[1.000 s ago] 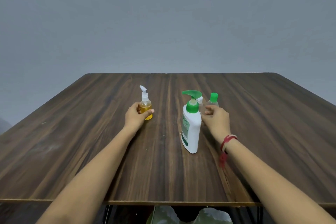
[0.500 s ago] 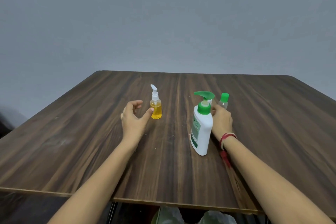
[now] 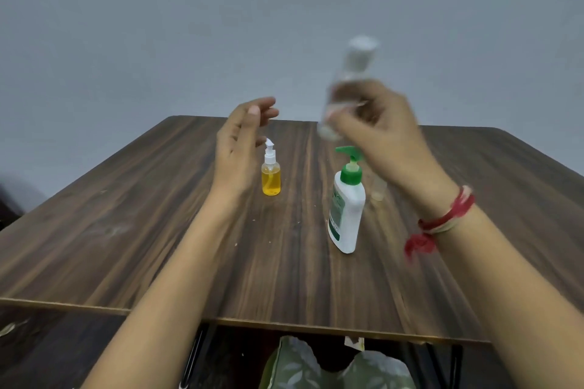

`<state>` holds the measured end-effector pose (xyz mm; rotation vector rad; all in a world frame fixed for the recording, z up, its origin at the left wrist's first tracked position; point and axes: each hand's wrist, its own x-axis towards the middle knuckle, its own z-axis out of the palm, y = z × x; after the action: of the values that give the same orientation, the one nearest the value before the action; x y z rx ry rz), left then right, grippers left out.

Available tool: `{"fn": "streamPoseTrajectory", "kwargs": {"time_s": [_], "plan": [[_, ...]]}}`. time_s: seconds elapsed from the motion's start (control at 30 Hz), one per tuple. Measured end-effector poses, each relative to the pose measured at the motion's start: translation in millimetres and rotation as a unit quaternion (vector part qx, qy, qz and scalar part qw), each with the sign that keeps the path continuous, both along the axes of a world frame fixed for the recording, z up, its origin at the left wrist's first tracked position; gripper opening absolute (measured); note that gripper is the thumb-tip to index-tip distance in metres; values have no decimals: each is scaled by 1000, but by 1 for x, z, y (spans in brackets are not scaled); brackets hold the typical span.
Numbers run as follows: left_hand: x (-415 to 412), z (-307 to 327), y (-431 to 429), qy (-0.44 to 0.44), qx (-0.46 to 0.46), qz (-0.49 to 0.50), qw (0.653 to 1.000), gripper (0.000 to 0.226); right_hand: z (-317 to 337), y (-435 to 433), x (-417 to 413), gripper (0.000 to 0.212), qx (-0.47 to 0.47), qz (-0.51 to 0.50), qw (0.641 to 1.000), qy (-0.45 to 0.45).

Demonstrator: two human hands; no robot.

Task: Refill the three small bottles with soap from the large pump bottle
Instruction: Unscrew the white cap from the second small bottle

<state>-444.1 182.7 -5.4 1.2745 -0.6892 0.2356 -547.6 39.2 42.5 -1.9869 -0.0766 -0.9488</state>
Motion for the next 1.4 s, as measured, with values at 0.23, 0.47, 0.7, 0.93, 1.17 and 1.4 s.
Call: {"fn": "streamPoseTrajectory", "kwargs": {"time_s": [0.23,0.47,0.7,0.93,1.17,1.4], "plan": [[-11,-10,22,-15,140,-186,972,35,-79,32,23,32,66,200,964,160],[-11,-24,26,-26,139,-172,975,23,-93,35,24,34,51,186,965,176],[-19,-40,5,49,101,57,992,34,-111,42,24,38,-12,26,989,144],[-19,-33,20,24,226,-204,952,34,-107,34,18,28,30,50,981,185],[-11,-29,24,53,137,-82,986,26,-112,40,16,33,4,22,981,193],[-15,-45,11,33,182,85,979,17,-116,45,14,31,-162,-108,968,160]]}}
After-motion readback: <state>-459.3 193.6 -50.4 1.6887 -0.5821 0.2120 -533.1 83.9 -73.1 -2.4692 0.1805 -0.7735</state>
